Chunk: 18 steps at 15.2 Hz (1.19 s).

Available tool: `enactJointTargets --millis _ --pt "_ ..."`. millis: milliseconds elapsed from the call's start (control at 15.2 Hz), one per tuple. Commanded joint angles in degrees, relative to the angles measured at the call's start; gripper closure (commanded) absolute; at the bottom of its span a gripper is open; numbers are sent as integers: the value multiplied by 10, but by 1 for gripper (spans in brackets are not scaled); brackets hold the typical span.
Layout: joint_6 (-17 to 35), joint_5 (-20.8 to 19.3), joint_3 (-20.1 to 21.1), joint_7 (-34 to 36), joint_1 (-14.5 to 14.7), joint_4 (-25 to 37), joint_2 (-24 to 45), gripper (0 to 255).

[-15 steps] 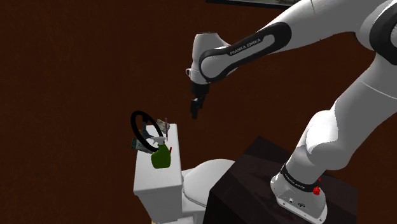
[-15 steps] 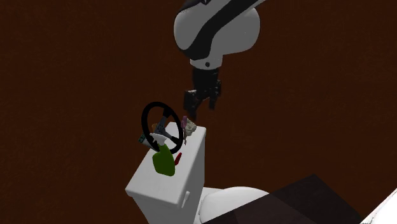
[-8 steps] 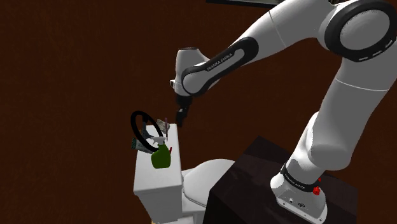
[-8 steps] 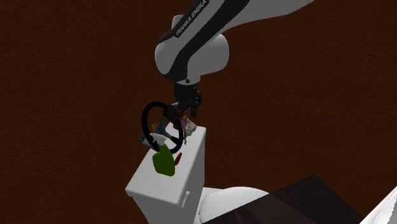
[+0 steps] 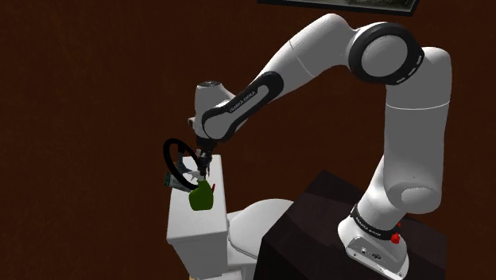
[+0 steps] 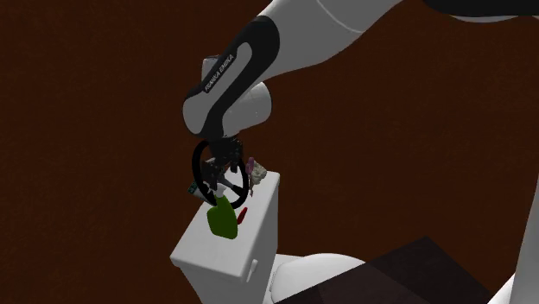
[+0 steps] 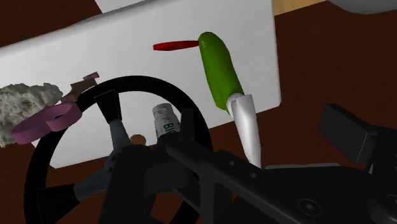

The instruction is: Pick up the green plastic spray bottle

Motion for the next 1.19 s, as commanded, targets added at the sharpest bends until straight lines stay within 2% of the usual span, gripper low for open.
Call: enactJointTargets --millis 0,594,660,1122 --pt "6 -5 1 -4 5 19 23 0" --pt "51 -13 -4 -1 9 17 66 0" --pt "51 -13 -4 -1 9 17 66 255" --pt "50 -13 -4 -1 9 17 67 255"
